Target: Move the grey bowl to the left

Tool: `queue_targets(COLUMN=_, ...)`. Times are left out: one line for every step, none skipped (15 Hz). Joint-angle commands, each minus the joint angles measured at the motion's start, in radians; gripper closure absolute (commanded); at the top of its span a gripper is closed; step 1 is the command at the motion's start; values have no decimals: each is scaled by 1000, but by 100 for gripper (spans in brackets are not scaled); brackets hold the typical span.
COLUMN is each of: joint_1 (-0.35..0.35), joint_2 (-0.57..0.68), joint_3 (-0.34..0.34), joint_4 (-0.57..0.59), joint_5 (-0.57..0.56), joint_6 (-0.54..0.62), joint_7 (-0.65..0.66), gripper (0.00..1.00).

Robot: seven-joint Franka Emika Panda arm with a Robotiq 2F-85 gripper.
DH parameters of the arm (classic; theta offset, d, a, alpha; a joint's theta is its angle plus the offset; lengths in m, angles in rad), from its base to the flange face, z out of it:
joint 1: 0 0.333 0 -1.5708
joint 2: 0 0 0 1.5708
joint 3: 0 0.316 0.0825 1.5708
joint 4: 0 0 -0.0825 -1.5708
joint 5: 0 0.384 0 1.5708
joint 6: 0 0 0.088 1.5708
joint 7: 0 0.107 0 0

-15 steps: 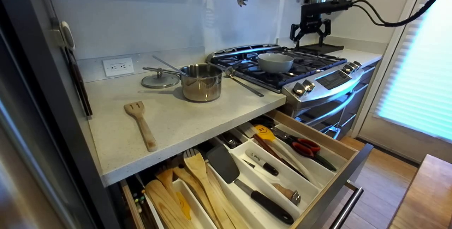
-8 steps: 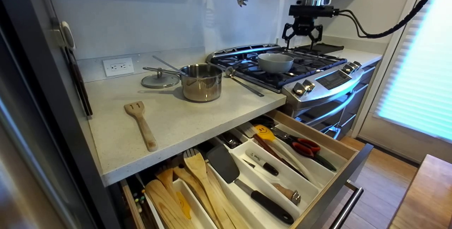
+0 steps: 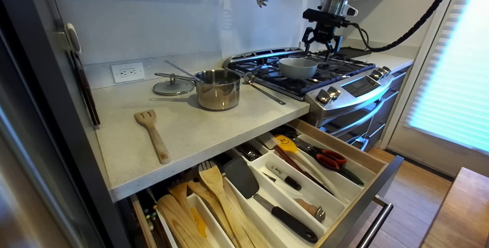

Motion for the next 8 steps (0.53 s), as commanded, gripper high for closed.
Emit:
queue_targets(joint_1=-6, joint_2=10, joint_3=3, joint_4=10, joint_5=14, joint_6=16, joint_7=33, gripper=0)
queue_targets(joint_1=-9, joint_2=15, joint_3=4, joint_4=12, joint_5=23, joint_6=30, joint_7=57, gripper=0)
queue_targets(joint_1=-11, joint_2=18, joint_3=4, joint_4=14, joint_5=28, joint_6=35, joint_7=68, gripper=0)
queue_targets(joint_1=-12, joint_2=18, joint_3=4, joint_4=15, joint_5=29, joint_6=36, joint_7=74, gripper=0)
queue_targets(joint_1=-8, joint_2=29, joint_3=2, joint_4=21, joint_5=31, joint_6=35, joint_7=94, gripper=0)
queue_targets(joint_1=-12, joint_2=37, joint_3=9, joint_4=23, joint_5=43, joint_6=30, joint_7=101, gripper=0)
queue_targets(joint_1=-10, joint_2=46, joint_3=11, joint_4=26, joint_5=44, joint_6=37, joint_7=107, gripper=0)
queue_targets(joint_1=-14, joint_2=58, joint_3=20, joint_4=32, joint_5=52, joint_6=41, joint_7=106, gripper=0)
